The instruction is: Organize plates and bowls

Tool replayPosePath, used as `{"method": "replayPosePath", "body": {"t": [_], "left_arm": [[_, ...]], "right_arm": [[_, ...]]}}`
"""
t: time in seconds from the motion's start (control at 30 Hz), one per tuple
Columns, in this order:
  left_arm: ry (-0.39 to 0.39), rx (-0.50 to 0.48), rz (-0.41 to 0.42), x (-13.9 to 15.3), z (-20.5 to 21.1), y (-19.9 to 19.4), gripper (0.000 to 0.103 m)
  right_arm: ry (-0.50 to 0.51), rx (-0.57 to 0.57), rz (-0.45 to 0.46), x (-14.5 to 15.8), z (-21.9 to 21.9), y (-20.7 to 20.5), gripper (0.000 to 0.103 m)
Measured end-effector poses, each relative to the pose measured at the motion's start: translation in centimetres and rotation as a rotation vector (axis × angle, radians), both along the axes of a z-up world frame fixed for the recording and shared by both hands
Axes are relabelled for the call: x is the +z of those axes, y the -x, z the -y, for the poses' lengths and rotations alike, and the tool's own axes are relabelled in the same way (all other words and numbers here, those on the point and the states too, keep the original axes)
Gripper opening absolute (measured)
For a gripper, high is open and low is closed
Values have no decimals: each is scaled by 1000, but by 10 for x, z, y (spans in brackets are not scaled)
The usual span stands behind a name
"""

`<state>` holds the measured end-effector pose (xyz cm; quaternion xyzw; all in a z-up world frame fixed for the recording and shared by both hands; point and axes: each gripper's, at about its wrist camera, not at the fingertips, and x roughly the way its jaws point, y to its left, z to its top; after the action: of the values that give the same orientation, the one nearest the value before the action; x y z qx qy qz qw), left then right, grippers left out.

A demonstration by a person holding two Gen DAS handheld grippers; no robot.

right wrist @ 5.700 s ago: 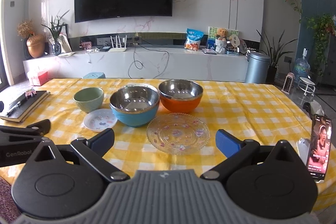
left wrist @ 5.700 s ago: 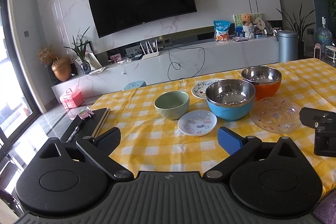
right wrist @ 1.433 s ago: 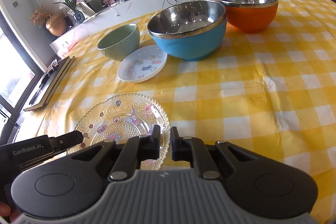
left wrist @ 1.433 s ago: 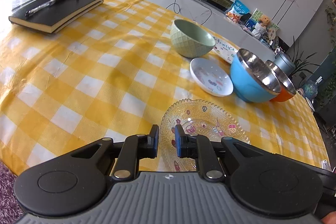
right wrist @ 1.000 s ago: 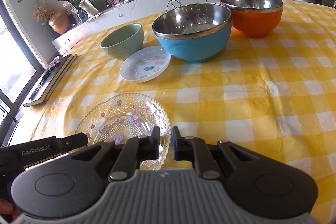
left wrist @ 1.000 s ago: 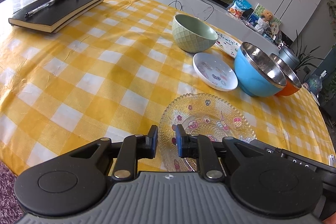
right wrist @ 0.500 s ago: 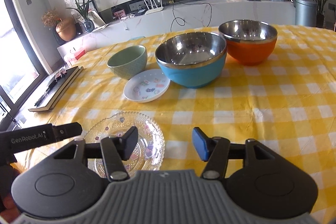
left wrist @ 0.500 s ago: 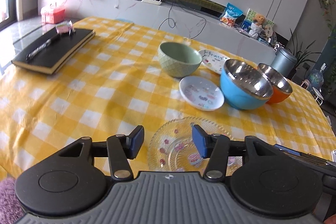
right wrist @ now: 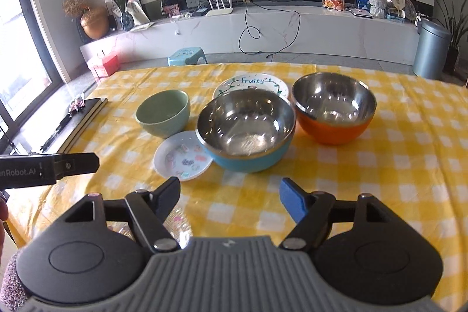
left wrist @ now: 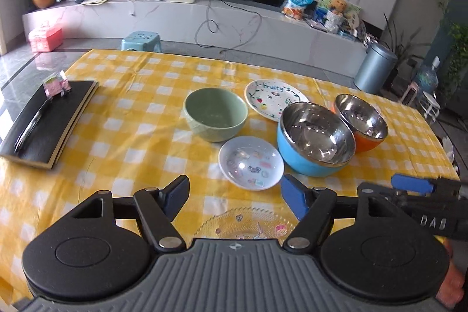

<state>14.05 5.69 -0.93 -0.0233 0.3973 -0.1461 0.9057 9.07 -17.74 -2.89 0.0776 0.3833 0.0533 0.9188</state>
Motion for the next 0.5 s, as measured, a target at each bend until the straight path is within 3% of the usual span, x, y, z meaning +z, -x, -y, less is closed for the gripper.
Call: {"method": "replayPosePath", "body": {"t": [0.33,0.5], "left_arm": [[-51,-235,-81,37,51,-97,79],[-96,-308,-135,37,86,-154,75]], "right_arm": [[-26,71,-141,40,38,-111,74],[9,117,-205,45,44,-180,74]]}}
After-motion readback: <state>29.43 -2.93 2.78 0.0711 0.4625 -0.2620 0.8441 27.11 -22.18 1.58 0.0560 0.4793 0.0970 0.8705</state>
